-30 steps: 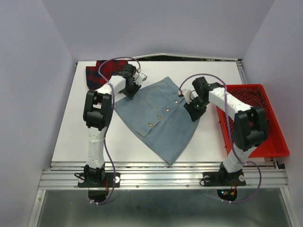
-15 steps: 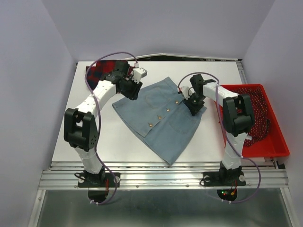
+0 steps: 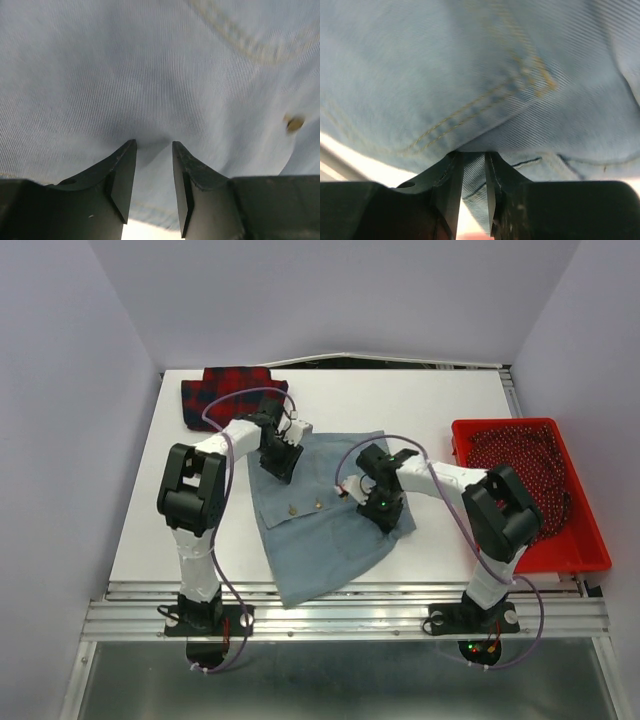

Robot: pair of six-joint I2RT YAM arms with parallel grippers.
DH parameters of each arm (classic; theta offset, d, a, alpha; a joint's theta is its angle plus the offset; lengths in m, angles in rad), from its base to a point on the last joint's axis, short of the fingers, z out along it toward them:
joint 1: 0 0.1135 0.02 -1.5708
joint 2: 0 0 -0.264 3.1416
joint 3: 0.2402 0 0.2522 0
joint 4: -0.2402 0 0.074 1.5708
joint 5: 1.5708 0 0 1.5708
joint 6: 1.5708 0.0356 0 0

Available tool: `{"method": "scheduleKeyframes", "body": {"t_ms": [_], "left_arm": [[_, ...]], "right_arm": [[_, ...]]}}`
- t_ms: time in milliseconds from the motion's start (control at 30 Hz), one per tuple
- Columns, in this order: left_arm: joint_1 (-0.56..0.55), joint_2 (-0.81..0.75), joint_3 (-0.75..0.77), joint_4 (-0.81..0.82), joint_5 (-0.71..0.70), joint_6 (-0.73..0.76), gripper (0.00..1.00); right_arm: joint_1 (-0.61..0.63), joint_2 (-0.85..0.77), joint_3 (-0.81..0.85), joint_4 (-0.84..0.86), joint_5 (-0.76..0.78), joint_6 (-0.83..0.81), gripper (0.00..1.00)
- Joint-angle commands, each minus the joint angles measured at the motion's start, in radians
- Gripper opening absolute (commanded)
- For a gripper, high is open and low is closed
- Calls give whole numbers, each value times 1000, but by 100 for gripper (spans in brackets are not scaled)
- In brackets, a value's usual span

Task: Fold and stack the skirts
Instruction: Flatten the skirt out

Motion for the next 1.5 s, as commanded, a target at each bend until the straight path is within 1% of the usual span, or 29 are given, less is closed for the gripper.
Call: {"method": "scheduleKeyframes", "body": {"t_ms": [0,33,167,200,333,400,433,500,567,600,633,667,733,767,800,833,867,900,933,967,1000,1033,1100,1167,1233,1300,1467], "left_arm": [[-2,69,139,-6,-29,30,46],[-3,101,170,-20,-38,38,46],[-3,168,208,-54,-17,62,45],[-7,172,210,-61,-7,73,45],[-34,169,187,-71,49,102,45],[-51,154,170,-90,80,117,45],[-66,143,167,-103,105,139,45],[-69,122,161,-126,131,154,45],[-69,73,167,-147,163,185,46],[-71,56,178,-164,169,189,47],[-73,33,188,-173,174,191,48],[-74,30,205,-187,174,185,48],[-74,36,260,-244,198,189,48],[-70,30,279,-247,195,180,48],[-63,21,284,-224,189,177,48],[-57,8,293,-218,183,179,48],[-50,-4,311,-215,165,189,49],[-33,-3,367,-232,154,235,50],[-22,13,403,-251,148,270,53],[-11,30,491,-274,143,309,54],[6,48,544,-338,137,350,54],[15,91,588,-369,132,439,54],[42,126,697,-422,131,525,54],[61,172,742,-422,123,602,54],[79,206,784,-381,100,622,53],[90,227,816,-373,97,679,52],[104,281,817,-374,89,817,51]], "right_arm": [[126,52,-23,-54,-186,109,29],[152,67,-4,-54,-205,132,30],[165,100,33,-51,-283,176,31],[165,101,41,-49,-323,188,31],[200,63,37,-66,-388,182,33],[200,23,37,-80,-424,170,36],[200,9,52,-102,-450,150,41],[200,-18,76,-129,-454,133,43],[159,-81,98,-133,-434,120,47],[134,-99,127,-133,-431,111,55],[104,-133,144,-135,-428,107,59],[30,-141,162,-135,-426,102,63],[-56,-129,251,-150,-418,79,69],[-138,-114,291,-159,-417,76,70],[-174,-94,376,-169,-408,71,72],[-205,-71,420,-173,-374,67,74],[-231,-49,458,-173,-357,56,74],[-251,-3,492,-175,-339,44,74],[-275,20,551,-173,-299,18,73],[-285,70,578,-173,-282,5,72],[-285,95,604,-173,-270,-5,70],[-298,121,651,-169,-250,-22,67],[-311,201,699,-164,-236,-37,63],[-334,255,771,-161,-236,-45,62],[-343,326,813,-164,-236,-57,61],[-352,367,846,-169,-242,-74,61],[-361,439,816,-175,-239,-137,61]]}}
